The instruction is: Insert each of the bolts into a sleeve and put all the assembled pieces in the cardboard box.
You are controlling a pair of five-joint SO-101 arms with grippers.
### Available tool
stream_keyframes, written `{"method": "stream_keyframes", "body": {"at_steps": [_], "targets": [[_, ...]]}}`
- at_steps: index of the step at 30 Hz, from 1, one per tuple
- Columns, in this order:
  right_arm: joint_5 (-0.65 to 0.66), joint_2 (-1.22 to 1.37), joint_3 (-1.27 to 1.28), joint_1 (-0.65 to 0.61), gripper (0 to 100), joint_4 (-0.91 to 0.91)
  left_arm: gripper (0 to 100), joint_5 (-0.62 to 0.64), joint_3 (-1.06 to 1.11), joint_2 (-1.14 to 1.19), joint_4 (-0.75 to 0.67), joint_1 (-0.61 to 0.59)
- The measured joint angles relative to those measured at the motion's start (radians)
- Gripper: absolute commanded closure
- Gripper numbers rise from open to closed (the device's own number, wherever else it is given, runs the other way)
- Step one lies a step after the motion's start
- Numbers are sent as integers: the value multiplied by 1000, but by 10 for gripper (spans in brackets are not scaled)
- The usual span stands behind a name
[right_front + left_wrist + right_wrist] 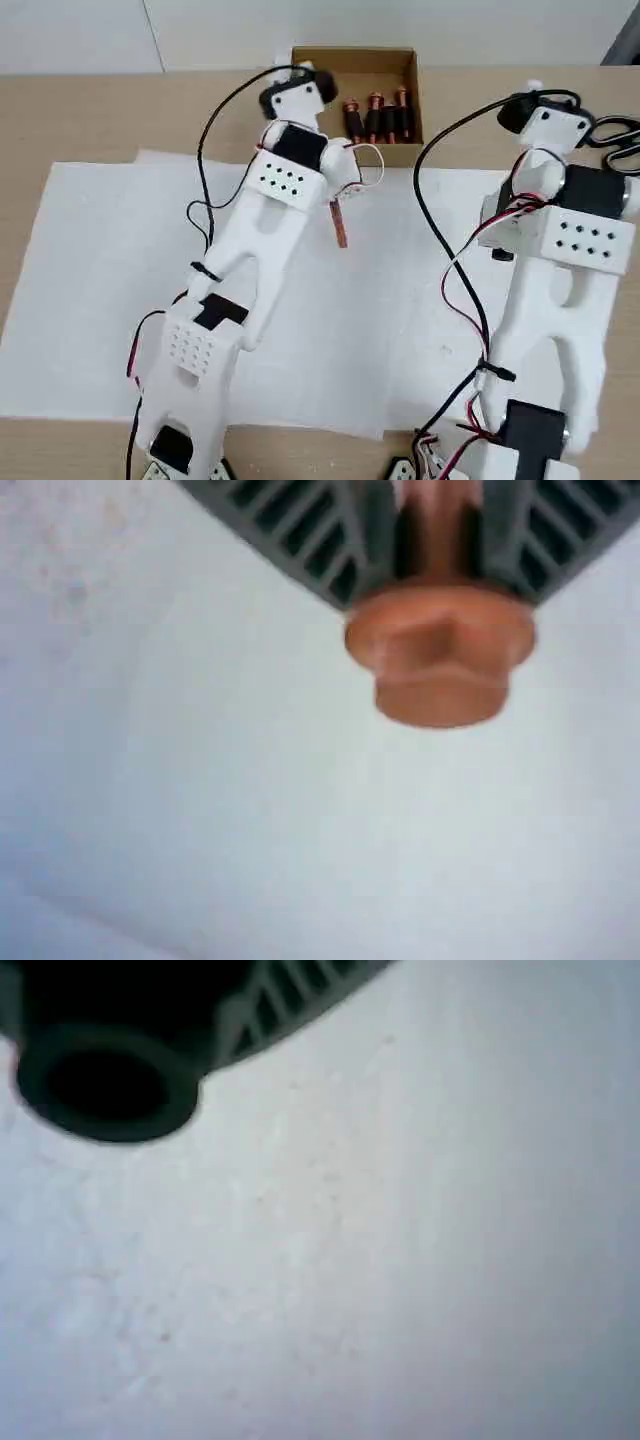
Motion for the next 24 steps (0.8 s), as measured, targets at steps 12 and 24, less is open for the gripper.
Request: {"method": "stream_keyframes", "body": {"at_steps": [12,24], "targets": [[0,0,0,0,992,0,993,-623,80,12,117,-100],[0,0,43,0,992,0,915,-763,213,12,115,-123]]}}
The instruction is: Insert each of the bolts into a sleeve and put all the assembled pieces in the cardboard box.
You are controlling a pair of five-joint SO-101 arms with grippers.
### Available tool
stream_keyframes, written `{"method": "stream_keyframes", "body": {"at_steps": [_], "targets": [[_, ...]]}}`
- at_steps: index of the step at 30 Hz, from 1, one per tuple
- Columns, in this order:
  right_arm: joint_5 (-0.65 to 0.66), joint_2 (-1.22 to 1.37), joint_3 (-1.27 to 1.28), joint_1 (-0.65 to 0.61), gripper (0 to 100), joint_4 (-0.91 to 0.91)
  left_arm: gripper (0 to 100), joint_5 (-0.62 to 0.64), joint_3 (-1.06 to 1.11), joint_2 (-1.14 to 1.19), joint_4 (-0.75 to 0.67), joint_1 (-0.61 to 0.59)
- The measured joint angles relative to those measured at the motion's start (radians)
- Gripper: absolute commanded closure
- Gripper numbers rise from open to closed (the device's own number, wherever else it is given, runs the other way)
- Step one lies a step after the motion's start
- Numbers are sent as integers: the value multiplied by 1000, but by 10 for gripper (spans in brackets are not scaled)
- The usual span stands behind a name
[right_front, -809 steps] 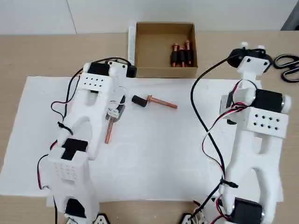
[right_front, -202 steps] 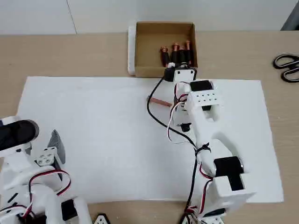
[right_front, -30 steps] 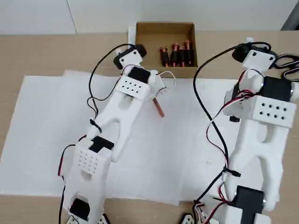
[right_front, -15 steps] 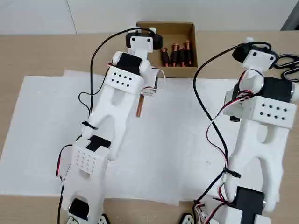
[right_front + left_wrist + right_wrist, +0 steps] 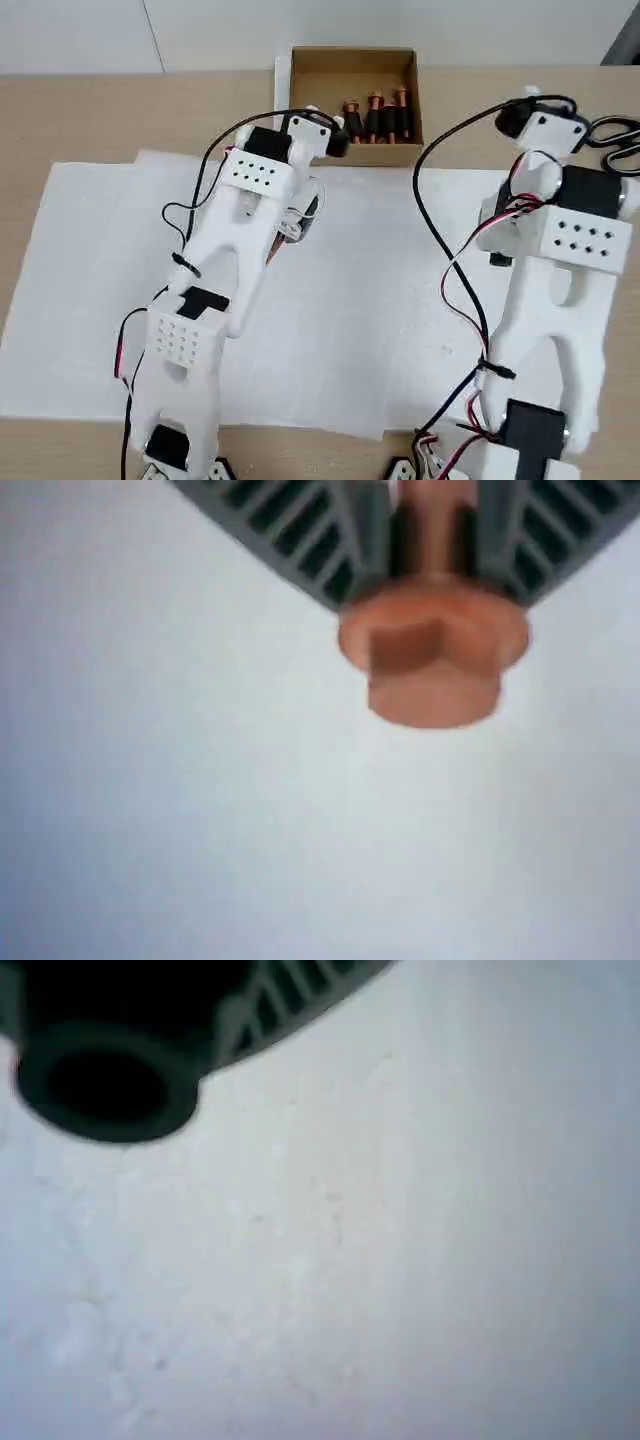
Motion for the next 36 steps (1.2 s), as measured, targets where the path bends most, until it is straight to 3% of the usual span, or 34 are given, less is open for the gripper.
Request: {"method": "stream_keyframes", "body": {"at_steps": [31,36], "targets": [[0,0,14,0,992,0,915,-9,15,103,-28,-14],[0,0,14,0,992,0,976,-6,15,103,-28,-14]]}}
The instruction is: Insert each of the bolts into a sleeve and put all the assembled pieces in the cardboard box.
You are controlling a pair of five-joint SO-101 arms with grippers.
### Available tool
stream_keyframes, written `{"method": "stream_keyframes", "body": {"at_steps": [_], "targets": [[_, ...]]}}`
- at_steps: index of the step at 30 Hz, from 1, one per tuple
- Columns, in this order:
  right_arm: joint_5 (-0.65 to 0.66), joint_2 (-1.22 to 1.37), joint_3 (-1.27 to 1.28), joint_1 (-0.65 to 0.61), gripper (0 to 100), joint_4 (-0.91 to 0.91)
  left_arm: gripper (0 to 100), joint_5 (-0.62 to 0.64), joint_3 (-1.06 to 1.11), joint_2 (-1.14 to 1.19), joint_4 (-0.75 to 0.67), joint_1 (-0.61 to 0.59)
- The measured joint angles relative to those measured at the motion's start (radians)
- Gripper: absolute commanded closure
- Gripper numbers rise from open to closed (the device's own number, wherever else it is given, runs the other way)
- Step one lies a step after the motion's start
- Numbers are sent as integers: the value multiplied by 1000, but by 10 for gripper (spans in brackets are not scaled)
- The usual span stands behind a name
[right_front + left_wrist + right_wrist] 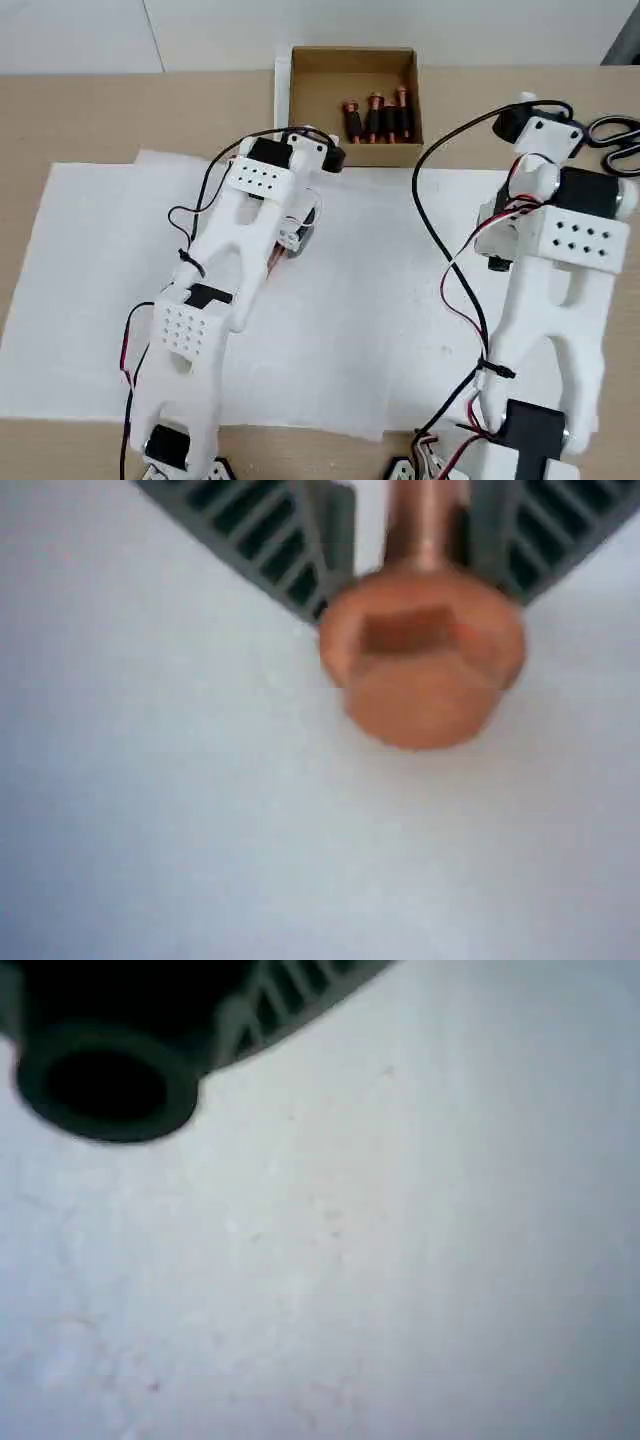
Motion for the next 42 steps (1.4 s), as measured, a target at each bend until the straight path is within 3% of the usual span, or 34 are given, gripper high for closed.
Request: {"method": "stream_keyframes", "body": {"at_steps": [18,29,42], "targets": [[0,-3,0,0,992,0,994,2,-72,-23,25,23],[0,-385,0,-51,991,-2,994,2,-72,-396,34,3],[0,-818,292,-66,996,-44,994,2,258,-954,38,-91]]}}
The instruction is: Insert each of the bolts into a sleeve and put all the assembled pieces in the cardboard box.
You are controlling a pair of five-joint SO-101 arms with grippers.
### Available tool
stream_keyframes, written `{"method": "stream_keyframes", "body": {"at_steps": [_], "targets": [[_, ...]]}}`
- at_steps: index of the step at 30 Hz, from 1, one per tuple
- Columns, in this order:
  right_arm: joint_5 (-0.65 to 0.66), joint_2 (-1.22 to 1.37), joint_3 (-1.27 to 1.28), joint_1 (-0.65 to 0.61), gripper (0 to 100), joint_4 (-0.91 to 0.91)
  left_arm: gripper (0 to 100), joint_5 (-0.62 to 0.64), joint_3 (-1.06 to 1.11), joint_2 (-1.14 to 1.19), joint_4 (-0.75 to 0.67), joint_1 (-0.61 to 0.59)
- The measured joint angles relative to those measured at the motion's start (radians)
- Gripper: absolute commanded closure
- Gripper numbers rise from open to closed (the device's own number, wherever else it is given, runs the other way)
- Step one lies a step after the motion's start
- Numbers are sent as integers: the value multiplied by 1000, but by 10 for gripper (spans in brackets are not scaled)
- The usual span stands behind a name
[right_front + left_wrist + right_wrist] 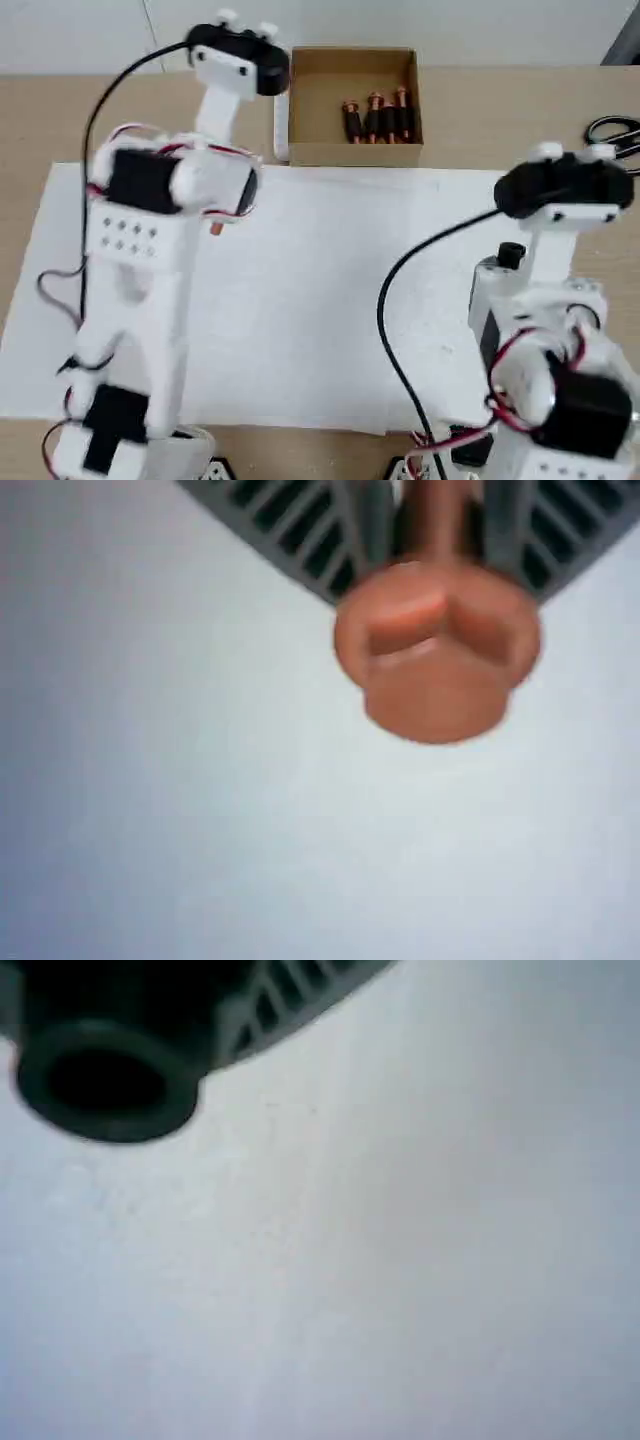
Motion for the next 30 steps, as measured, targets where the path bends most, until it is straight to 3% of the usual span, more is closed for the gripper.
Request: {"method": "stream_keyframes", "body": {"at_steps": [12,25,30], "targets": [[0,-157,238,0,996,-118,994,-3,227,-336,0,-15],[0,-130,333,0,996,-155,994,-2,276,-368,0,-17],[0,-236,338,0,996,-213,994,0,276,-368,0,-17]]}}
